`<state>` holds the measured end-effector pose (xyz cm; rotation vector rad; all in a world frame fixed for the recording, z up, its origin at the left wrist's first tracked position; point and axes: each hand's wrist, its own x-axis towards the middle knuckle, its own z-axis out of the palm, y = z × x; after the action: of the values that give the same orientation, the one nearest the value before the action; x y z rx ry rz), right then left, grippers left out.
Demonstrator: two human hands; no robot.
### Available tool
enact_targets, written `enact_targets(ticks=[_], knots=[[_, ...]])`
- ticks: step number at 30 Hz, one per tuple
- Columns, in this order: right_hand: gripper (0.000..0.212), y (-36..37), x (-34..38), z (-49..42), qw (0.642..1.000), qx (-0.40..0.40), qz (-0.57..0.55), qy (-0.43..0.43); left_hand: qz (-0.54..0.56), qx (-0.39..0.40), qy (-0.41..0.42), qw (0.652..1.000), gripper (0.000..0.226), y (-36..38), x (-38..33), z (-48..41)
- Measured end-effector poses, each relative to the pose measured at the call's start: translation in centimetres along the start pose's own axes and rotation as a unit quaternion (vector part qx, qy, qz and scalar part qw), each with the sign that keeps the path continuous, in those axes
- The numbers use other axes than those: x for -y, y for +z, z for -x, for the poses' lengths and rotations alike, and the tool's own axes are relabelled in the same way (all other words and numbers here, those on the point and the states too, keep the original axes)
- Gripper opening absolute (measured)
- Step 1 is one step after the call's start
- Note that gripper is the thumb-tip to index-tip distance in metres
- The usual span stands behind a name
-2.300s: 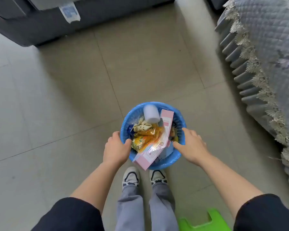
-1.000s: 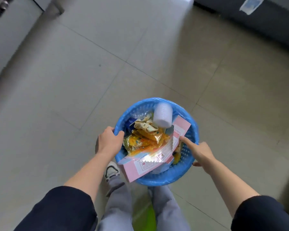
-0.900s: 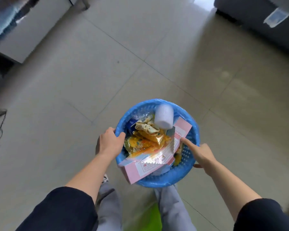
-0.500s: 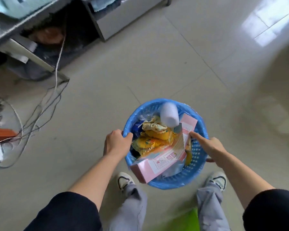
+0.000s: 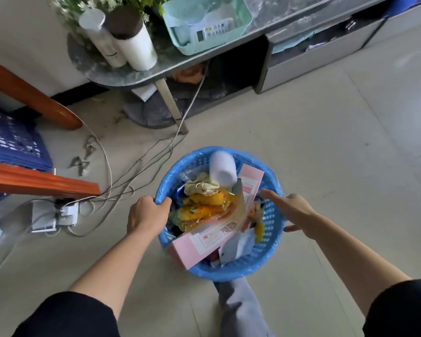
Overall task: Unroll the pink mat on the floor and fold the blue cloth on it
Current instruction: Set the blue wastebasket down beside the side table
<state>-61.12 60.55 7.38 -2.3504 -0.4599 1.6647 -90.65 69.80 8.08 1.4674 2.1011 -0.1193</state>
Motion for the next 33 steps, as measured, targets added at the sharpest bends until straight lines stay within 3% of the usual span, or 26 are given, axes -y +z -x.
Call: enact_targets(ticks=[6,13,17,22,25,29,33], knots=[[0.068,7.1,11.8,-4.9,0.996,0.031,0.079,0.0,0.001,0.024,-0.072,0.997,0.028,-4.3,3.0,-11.4],[0.058,17.1,23.8,-8.9,0.992,0.056,0.109,-0.013,0.023,0.009,-0.126,0.992,0.039,-9.8,7.1,-24.2],[0.043,23.9,29.2,-10.1,0.994,0.075,0.073,-0.02,-0.008,-0.004,-0.164,0.986,0.05,-13.1,9.7,-32.3],[0.052,31.0,33.7,-11.9,0.997,0.075,-0.019,-0.026,0.016,-0.038,-0.176,0.984,0.059,-15.4,12.2,-41.4],[0.04,34.9,36.1,-13.5,0.992,0.068,-0.098,-0.032,0.057,-0.052,-0.193,0.978,0.065,-16.2,13.3,-45.9],[0.043,38.6,38.2,-15.8,0.986,0.065,-0.154,-0.018,0.096,-0.069,-0.165,0.979,0.052,-16.1,14.5,-49.3],[0.04,41.6,39.6,-18.0,0.971,0.086,-0.221,-0.023,0.24,-0.037,-0.143,0.96,0.043,-15.5,16.7,-52.5]])
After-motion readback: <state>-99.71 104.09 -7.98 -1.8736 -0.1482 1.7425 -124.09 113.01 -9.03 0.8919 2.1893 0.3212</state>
